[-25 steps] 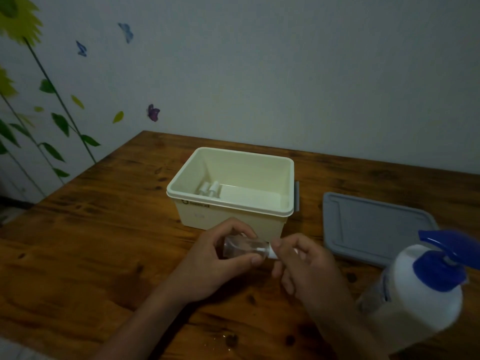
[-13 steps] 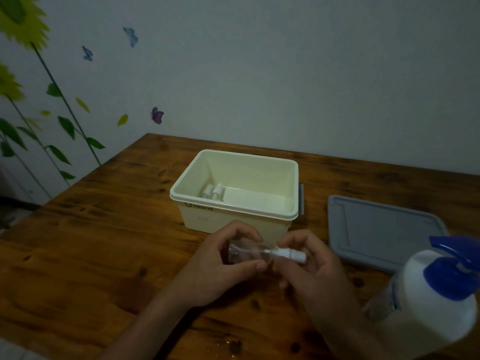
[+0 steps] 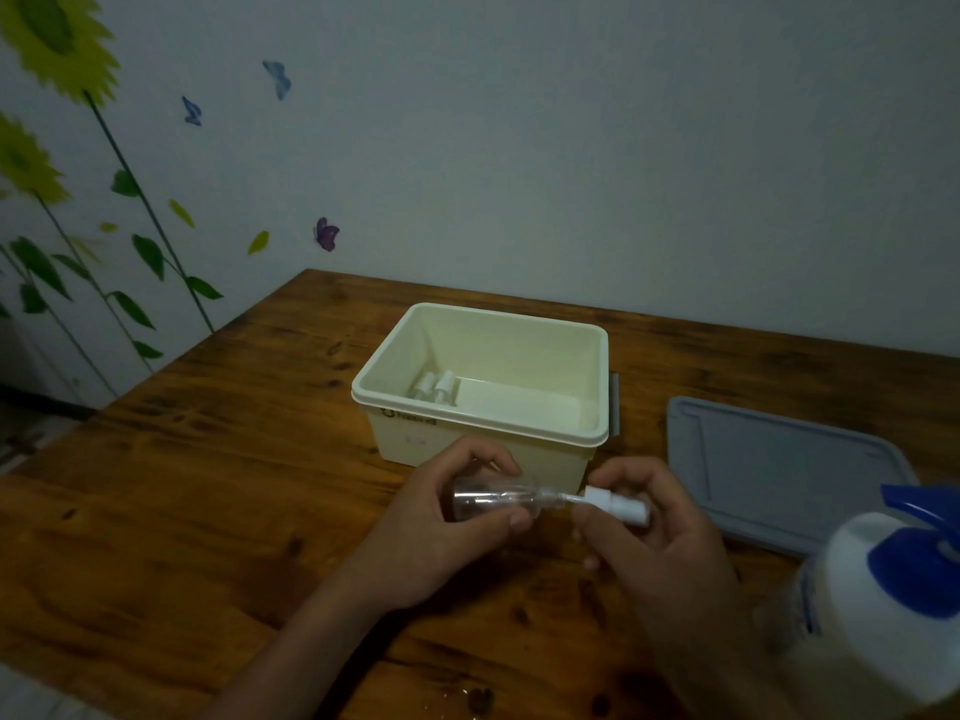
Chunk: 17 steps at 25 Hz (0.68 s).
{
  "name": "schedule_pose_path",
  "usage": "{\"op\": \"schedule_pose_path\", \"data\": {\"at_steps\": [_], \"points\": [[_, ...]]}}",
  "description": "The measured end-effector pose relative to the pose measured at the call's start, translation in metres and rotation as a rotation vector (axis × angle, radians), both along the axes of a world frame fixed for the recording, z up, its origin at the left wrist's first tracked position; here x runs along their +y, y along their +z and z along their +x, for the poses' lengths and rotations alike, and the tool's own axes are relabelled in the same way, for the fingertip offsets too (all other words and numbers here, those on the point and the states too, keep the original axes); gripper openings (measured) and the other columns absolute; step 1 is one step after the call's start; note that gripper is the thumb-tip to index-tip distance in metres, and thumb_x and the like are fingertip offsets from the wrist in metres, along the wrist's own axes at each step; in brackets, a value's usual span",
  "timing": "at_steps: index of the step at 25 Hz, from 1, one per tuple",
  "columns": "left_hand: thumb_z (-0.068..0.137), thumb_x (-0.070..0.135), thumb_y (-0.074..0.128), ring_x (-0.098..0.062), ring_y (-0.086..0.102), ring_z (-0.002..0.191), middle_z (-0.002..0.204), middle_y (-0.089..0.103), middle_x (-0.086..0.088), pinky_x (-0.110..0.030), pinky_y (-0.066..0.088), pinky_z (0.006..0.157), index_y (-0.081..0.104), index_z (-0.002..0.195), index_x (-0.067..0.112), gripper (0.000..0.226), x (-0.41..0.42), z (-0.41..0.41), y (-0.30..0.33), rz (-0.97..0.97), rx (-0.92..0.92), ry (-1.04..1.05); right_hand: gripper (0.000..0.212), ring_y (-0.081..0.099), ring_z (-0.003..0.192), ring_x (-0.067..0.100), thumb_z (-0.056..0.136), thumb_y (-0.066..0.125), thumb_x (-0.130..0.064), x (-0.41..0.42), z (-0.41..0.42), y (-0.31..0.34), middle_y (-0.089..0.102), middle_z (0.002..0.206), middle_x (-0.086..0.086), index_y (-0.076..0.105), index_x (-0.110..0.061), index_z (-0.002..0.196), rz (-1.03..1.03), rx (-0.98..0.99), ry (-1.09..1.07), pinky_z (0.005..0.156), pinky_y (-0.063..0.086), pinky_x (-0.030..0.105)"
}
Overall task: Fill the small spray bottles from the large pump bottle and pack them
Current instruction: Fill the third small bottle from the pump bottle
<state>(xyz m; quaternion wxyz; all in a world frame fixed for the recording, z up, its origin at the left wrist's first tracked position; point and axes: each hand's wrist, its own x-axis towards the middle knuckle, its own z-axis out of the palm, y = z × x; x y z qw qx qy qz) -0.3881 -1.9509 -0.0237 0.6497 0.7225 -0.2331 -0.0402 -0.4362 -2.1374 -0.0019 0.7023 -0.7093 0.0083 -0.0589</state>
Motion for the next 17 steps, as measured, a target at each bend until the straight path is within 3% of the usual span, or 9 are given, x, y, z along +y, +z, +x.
{"op": "schedule_pose_path", "data": {"at_steps": [5,7,10,12,14,17], "points": [[0.071,0.029,0.073,-0.014,0.064,0.069,0.083,0.066,0.003,-0.025,0.051,0.055,0.061,0.095,0.021,0.028,0.005,0.002,0.002,-0.092,-0.033,0.126,0.018,0.057,0.058,0.009,0.079,0.066,0.002,0.000,0.001,-0.002,0.065,0.068,-0.001,0.062,-0.015,0.086,0.052,-0.047,-0.053,0.053,0.049,0.020],[0.072,0.029,0.072,-0.012,0.061,0.064,0.076,0.065,0.001,-0.025,0.048,0.052,0.059,0.096,0.018,0.030,0.010,0.004,0.002,-0.163,-0.033,0.176,0.015,0.056,0.059,0.012,0.080,0.065,-0.001,0.000,0.001,0.000,0.065,0.072,0.007,0.062,-0.014,0.085,0.052,-0.035,-0.065,0.055,0.049,0.025],[0.073,0.028,0.071,-0.022,0.055,0.059,0.070,0.061,-0.007,-0.031,0.045,0.052,0.058,0.095,0.019,0.028,0.015,0.008,0.002,-0.256,-0.020,0.239,0.013,0.054,0.059,0.017,0.080,0.067,-0.007,0.000,0.002,-0.003,0.063,0.075,0.008,0.063,-0.019,0.081,-0.023,0.006,-0.061,0.056,0.047,0.031],[0.073,0.027,0.070,-0.019,0.054,0.057,0.067,0.062,-0.005,-0.031,0.045,0.051,0.059,0.095,0.021,0.026,0.018,0.009,0.004,-0.308,-0.023,0.272,0.013,0.059,0.061,0.015,0.080,0.069,-0.015,0.001,0.002,-0.008,0.064,0.074,0.002,0.061,-0.025,0.080,-0.187,0.003,-0.057,0.057,0.050,0.028],[0.073,0.026,0.069,-0.015,0.054,0.054,0.064,0.062,-0.003,-0.031,0.045,0.050,0.059,0.095,0.022,0.025,0.021,0.010,0.006,-0.347,-0.032,0.294,0.016,0.060,0.068,0.005,0.079,0.070,-0.022,0.002,0.002,-0.015,0.064,0.073,-0.006,0.057,-0.032,0.081,-0.488,-0.033,-0.036,0.056,0.051,0.018],[0.073,0.028,0.069,-0.017,0.054,0.055,0.065,0.062,-0.004,-0.030,0.045,0.050,0.059,0.095,0.025,0.024,0.022,0.010,0.006,-0.333,-0.058,0.322,0.015,0.054,0.069,0.001,0.080,0.065,-0.032,0.006,0.001,-0.025,0.057,0.078,-0.013,0.050,-0.036,0.084,-0.819,-0.072,0.068,0.060,0.048,0.019]]}}
